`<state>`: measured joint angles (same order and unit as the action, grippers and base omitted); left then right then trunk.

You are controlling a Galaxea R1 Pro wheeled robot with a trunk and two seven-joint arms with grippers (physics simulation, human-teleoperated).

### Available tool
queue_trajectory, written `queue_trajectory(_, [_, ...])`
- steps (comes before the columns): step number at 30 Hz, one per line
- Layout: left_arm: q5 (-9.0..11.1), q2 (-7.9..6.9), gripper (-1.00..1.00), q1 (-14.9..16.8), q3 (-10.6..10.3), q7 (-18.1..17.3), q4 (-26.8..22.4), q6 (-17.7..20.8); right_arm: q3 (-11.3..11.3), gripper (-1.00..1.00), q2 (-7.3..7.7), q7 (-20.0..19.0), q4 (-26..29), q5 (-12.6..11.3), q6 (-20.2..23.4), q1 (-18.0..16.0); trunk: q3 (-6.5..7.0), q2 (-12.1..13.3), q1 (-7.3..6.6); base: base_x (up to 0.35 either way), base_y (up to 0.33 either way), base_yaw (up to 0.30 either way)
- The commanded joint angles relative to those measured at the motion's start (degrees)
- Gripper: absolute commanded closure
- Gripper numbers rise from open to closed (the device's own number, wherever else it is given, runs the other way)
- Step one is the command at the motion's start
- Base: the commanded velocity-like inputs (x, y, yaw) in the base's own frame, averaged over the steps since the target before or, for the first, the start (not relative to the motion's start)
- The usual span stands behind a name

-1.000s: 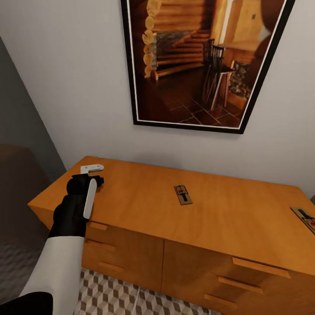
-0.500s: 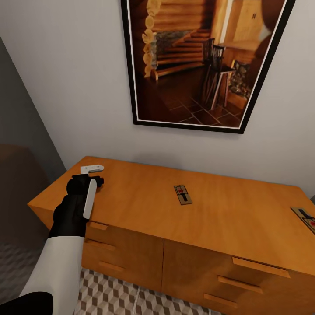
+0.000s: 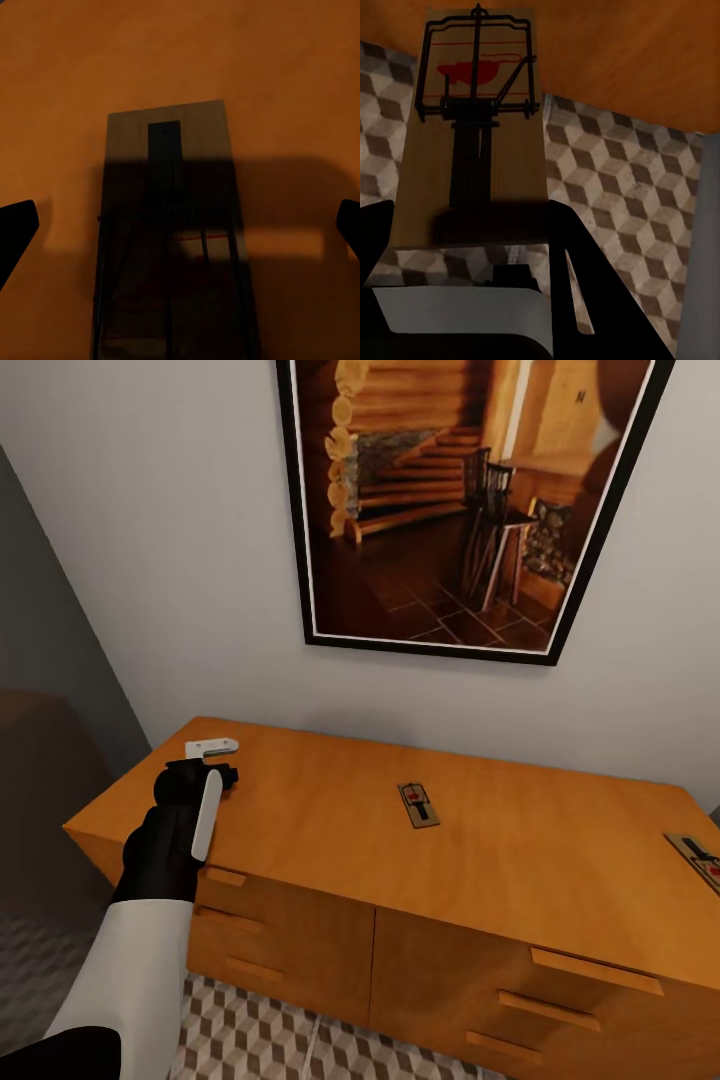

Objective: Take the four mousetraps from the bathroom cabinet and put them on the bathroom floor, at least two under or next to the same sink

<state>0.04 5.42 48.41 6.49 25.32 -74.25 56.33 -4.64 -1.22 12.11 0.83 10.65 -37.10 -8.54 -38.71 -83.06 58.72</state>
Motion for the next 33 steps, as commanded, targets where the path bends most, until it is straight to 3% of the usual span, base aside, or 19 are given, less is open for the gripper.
queue_trajectory(1, [0.1,0.03,-1.00,0.0,0.1,0.1,0.4,0.3,-0.5,1.00,-0.01,0.0,0.0,0.4,-0.2,0.0,-0.06,0.0,0.00,0.000,0.000,0.000])
queue_trajectory(28, [0.1,0.03,-1.00,0.0,0.1,0.0,3.6,-0.6,-0.5,1.00,0.02,0.0,0.0,0.4,-0.2,0.0,-0.06,0.0,0.00,0.000,0.000,0.000])
queue_trajectory(29, [0.1,0.03,1.00,0.0,0.1,0.0,3.6,-0.6,-0.5,1.00,0.04,0.0,0.0,0.4,-0.2,0.0,-0.06,0.0,0.00,0.000,0.000,0.000])
queue_trajectory(33, [0.1,0.03,1.00,0.0,0.2,0.0,3.8,-0.6,-0.5,1.00,0.02,0.0,0.0,0.4,-0.2,0.0,-0.06,0.0,0.00,0.000,0.000,0.000])
